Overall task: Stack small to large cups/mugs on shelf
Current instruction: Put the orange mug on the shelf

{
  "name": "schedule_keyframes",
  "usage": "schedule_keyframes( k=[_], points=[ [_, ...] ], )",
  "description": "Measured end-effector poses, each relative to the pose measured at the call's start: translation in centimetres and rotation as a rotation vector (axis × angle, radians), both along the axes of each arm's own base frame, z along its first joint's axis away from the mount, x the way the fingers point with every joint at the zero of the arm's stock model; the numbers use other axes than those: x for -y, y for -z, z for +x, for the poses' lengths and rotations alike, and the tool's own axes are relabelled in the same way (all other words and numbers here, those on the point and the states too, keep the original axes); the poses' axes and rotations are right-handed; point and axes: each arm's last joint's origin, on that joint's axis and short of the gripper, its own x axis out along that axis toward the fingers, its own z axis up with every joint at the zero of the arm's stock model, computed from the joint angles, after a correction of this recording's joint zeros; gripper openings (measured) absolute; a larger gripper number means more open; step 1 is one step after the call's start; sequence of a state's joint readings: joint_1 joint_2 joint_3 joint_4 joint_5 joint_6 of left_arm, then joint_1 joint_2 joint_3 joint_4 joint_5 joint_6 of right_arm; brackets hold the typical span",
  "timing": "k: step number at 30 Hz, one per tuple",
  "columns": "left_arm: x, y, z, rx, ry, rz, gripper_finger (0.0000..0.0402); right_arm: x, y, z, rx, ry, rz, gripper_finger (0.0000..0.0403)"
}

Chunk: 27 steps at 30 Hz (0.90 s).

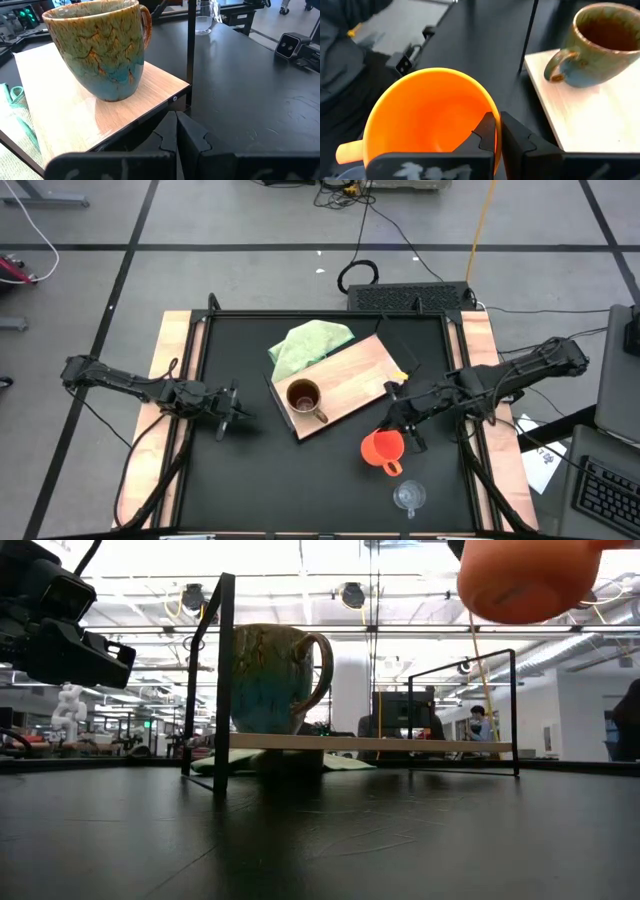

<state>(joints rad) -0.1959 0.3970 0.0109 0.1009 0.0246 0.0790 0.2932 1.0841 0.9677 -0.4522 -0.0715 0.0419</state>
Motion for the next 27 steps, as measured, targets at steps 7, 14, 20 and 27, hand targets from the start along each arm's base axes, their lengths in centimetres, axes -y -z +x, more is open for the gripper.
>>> schedule_keyframes(
  k=[7, 14, 20, 27],
  points=[
    [0.0, 0.0, 0.0, 0.000, 0.000, 0.001, 0.0005, 1.1, 0.8, -1.8, 0.120, 0.049, 0.033, 0.0001],
    [0.0, 0.0, 0.0, 0.000, 0.001, 0.003, 0.0005, 2.4, 2.8, -3.3, 0.085, 0.116, 0.049, 0.0001],
    [0.0, 0.0, 0.0, 0.000, 0.001, 0.004, 0.0005, 3.5, 3.3, -4.1, 0.080, 0.181, 0.069, 0.0001],
    [0.0, 0.0, 0.0, -0.001, 0.001, 0.004, 0.0005, 4.6, 4.1, -5.1, -0.031, 0.306, 0.009, 0.0001]
  ],
)
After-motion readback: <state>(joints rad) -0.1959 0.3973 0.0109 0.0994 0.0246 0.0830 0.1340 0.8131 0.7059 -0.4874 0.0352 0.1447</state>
